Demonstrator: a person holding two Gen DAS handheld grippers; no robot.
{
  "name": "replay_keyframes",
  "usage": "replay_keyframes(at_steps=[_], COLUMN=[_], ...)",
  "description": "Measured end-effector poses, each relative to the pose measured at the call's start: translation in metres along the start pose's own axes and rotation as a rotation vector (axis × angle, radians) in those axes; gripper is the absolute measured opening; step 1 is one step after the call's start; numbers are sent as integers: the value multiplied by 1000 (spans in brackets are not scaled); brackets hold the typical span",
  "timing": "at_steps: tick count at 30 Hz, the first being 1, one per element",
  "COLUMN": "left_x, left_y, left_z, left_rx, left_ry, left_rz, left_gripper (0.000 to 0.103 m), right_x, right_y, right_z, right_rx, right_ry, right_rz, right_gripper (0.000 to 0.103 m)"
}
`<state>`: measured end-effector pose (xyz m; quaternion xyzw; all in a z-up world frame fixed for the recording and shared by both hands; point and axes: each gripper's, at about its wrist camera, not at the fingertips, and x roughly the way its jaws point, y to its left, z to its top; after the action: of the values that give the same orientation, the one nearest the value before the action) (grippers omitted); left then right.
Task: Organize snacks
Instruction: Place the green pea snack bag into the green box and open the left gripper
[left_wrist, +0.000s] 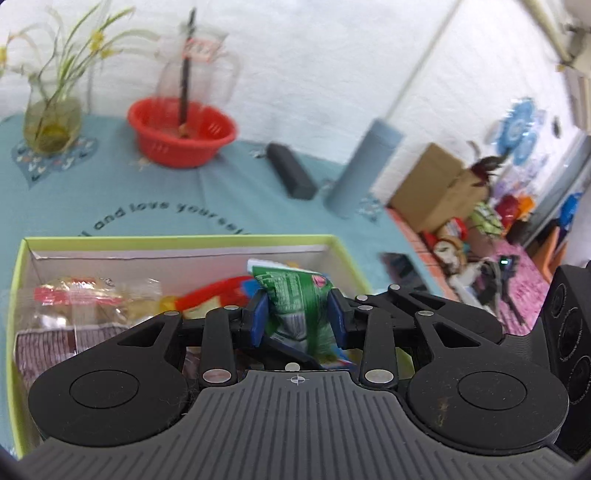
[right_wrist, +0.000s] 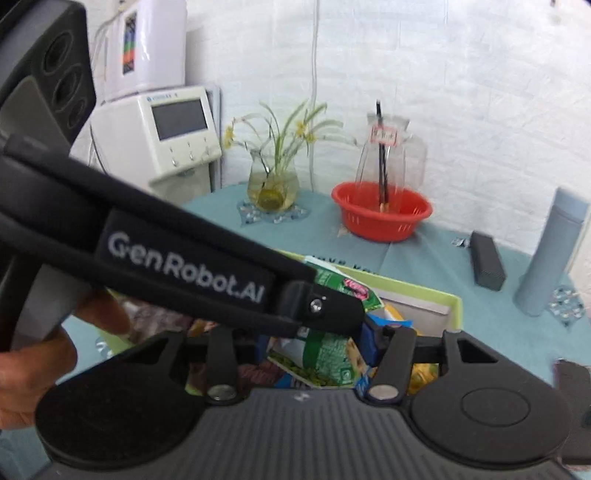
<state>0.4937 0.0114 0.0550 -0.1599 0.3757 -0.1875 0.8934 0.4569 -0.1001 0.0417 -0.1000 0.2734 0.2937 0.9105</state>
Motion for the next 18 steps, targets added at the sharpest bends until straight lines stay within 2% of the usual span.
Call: replay_keyframes(at_steps=[2,5,6,7,9,10,12,15,18], left_x=[12,9,5,-4,-26,-38,-60,-86,-94], left_y=[17,19,16,11,1,-4,-13,-25,-36], left_z=[2,2,1,0,-6,-10,-22,-51,-88], left_rx=[-33,-33,-22,-8,19,32,49,51,43], left_ry=[7,2,-11,-37,-108,-140,-169,-185,-164], left_rz=[-20,-59,-61,-58,-49,-46,-53,-89,-105], left_gripper=[18,21,30,45,63,66,67,74,76], right_x=[29,36,32,25,2,-13,-45,-92,-125], right_y=[-3,-2,0,1,1,2,7,17,23], right_z=[2,3,3,3,-2,-6,-18,-45,-86], right_rx=[11,7,6,0,-12,-14,-7,4,63], right_ry=[49,52,40,23,-26,-62,-120,-164,-153], right_rz=[21,27,20,11,-10,-27,-30,-35,-62], right_gripper=[65,72,80,82,95,97,99,103,103])
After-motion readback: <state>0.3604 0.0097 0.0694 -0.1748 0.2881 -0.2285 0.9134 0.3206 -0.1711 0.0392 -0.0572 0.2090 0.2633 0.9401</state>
